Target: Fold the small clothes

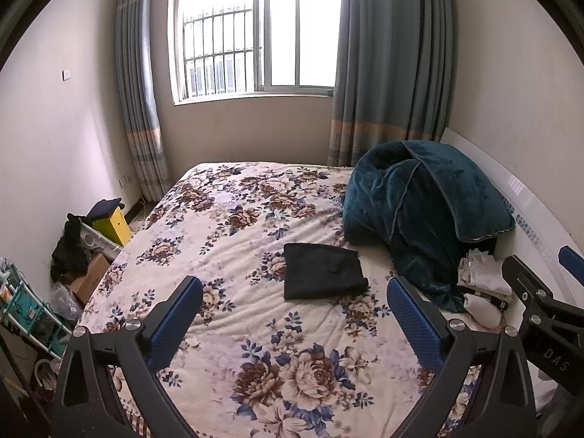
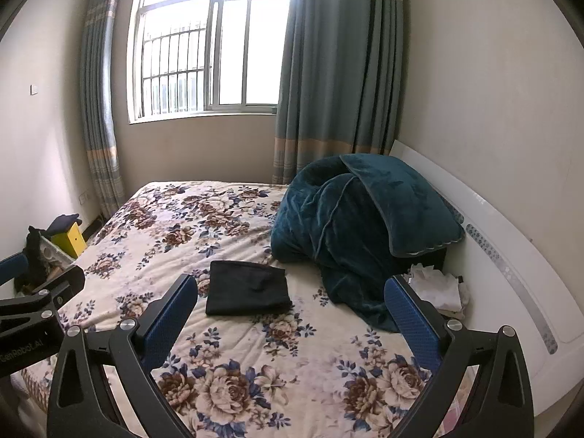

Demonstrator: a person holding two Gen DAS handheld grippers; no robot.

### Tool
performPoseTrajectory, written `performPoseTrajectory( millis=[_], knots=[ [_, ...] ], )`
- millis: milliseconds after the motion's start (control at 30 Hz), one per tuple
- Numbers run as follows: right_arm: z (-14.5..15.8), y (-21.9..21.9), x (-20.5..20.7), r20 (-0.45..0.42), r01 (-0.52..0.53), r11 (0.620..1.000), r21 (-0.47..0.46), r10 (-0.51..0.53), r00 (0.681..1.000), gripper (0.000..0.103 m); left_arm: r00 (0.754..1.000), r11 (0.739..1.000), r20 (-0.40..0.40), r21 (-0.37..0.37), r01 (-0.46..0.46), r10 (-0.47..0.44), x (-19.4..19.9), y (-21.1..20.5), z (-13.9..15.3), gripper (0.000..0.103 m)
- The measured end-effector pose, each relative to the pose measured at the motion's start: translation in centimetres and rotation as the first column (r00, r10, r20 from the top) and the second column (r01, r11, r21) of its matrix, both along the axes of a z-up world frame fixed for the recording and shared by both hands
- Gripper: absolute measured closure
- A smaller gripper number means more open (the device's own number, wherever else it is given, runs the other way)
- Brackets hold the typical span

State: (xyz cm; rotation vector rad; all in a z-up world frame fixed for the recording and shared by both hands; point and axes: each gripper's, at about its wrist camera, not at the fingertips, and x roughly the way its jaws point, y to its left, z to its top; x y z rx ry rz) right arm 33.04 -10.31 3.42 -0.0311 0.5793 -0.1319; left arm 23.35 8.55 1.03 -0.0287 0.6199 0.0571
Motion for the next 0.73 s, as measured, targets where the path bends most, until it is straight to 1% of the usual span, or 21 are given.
performPoseTrajectory(
  millis=[433,733],
  knots=[
    [0.1,0.2,0.2,0.008,-0.011,1.000,0.005,0.011,1.000,0.000,1.000,1.000,0.004,-0.004,-0.031,0.031,-1.1,0.0,0.4,0.000],
    [0.1,0.3,0.0,0.008,-0.007,1.000,0.003,0.007,1.000,0.000,0.999,0.999,0.010,-0.010,-0.033,0.034,-1.3,0.1,0.3,0.000]
  ],
)
